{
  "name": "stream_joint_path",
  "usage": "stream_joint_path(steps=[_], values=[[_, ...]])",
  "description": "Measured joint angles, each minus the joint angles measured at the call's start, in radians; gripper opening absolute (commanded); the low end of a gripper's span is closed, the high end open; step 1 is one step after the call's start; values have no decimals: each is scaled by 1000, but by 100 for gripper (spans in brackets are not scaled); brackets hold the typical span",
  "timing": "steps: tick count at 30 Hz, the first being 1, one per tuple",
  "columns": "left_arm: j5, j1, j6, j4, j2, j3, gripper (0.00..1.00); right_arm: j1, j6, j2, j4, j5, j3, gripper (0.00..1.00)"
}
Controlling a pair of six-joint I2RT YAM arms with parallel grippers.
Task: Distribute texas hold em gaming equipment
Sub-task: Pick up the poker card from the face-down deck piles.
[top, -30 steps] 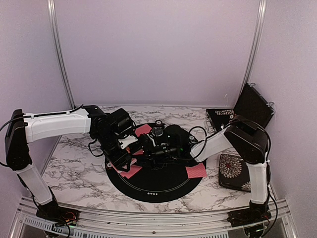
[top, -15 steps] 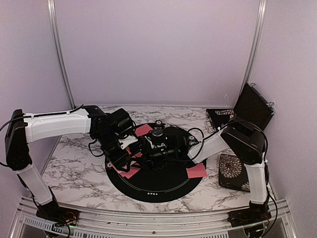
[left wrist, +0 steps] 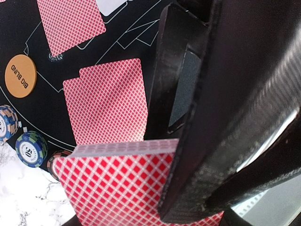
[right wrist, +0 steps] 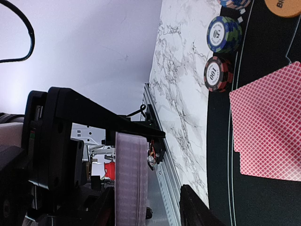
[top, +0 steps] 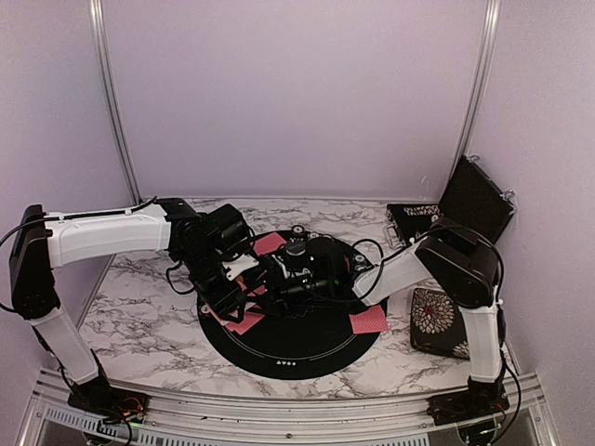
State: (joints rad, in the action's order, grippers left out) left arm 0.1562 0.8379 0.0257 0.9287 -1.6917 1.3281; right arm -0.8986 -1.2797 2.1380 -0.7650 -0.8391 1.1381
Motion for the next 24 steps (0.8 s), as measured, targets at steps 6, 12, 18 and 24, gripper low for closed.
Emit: stream_joint_path(steps=[6, 12, 18, 24], values=[[0, 0, 0, 0, 0, 0, 55, 6, 14, -10, 16, 7, -4, 43], [0, 0, 0, -3, 0, 0, 55, 12, 30, -24, 43, 13, -4, 42], [0, 0, 0, -4, 0, 0, 55, 15, 35, -31, 53, 15, -9, 42], [0, 0, 0, -5, 0, 0, 55, 19, 45, -40, 71, 18, -11, 42]])
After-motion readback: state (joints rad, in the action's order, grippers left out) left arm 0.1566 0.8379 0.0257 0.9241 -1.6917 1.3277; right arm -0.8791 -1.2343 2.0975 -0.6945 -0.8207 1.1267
